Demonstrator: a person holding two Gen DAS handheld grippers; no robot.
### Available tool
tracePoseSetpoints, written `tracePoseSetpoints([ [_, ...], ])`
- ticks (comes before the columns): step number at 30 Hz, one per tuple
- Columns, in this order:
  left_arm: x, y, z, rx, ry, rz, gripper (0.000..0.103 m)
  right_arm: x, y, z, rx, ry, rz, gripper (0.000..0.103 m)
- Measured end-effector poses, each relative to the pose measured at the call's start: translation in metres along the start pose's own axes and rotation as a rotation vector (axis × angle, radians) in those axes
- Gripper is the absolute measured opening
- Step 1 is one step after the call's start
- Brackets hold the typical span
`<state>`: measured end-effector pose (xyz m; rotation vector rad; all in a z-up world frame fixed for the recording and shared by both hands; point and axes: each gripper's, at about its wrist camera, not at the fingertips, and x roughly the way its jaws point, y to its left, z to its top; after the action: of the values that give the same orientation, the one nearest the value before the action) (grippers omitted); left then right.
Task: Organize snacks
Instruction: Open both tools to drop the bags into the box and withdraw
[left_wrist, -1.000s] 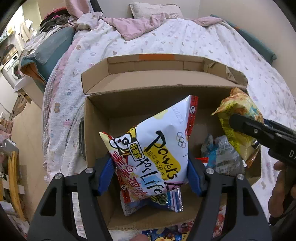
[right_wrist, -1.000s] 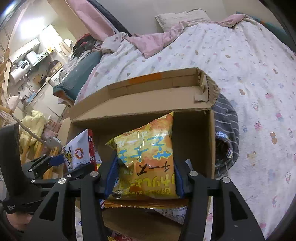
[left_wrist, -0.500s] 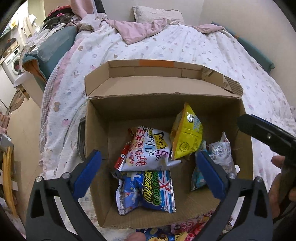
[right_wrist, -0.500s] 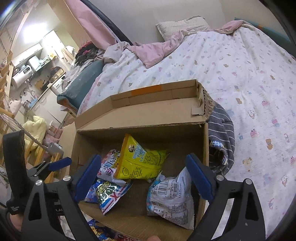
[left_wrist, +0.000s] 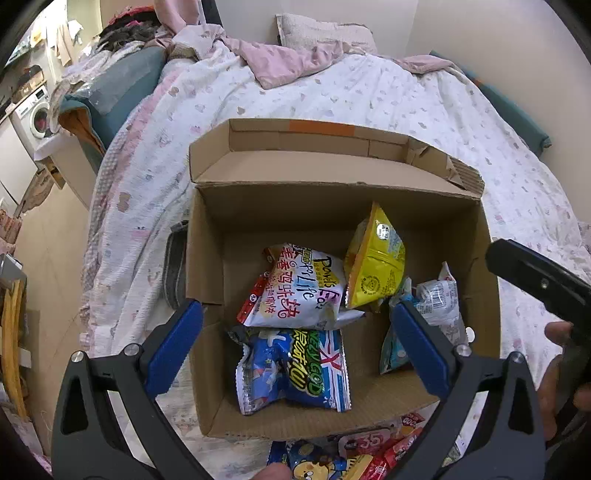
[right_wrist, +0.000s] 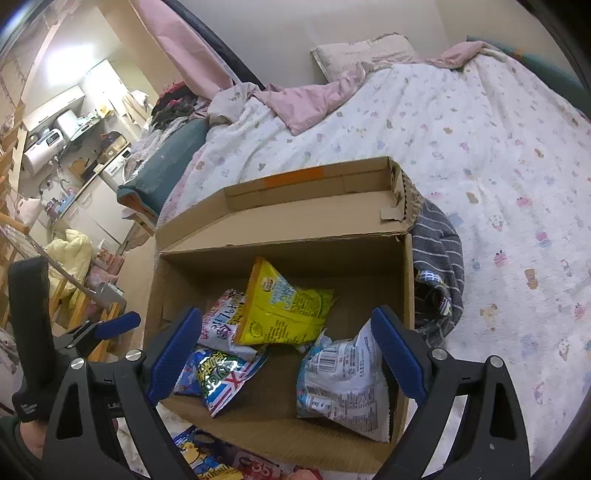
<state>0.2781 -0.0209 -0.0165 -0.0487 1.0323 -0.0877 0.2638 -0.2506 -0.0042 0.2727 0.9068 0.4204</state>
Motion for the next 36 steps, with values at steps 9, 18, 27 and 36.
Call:
tracePoseSetpoints([
  [9, -0.023, 0.004, -0.013, -0.001, -0.006, 0.006, 0.101, -0.018, 0.019, -0.013, -0.048, 0.000, -0.020, 0.095],
  [18, -0.058, 0.022, -0.055, -0.010, 0.031, 0.001, 0.101, -0.048, 0.023, -0.057, -0.079, 0.055, -0.028, 0.095],
  [27, -0.081, 0.042, -0.101, -0.066, 0.060, -0.004, 0.101, -0.087, 0.013, -0.097, -0.007, 0.053, -0.048, 0.095],
  [36, -0.065, 0.051, -0.127, -0.099, 0.133, 0.008, 0.101, -0.095, 0.001, -0.126, 0.062, 0.079, -0.065, 0.095],
])
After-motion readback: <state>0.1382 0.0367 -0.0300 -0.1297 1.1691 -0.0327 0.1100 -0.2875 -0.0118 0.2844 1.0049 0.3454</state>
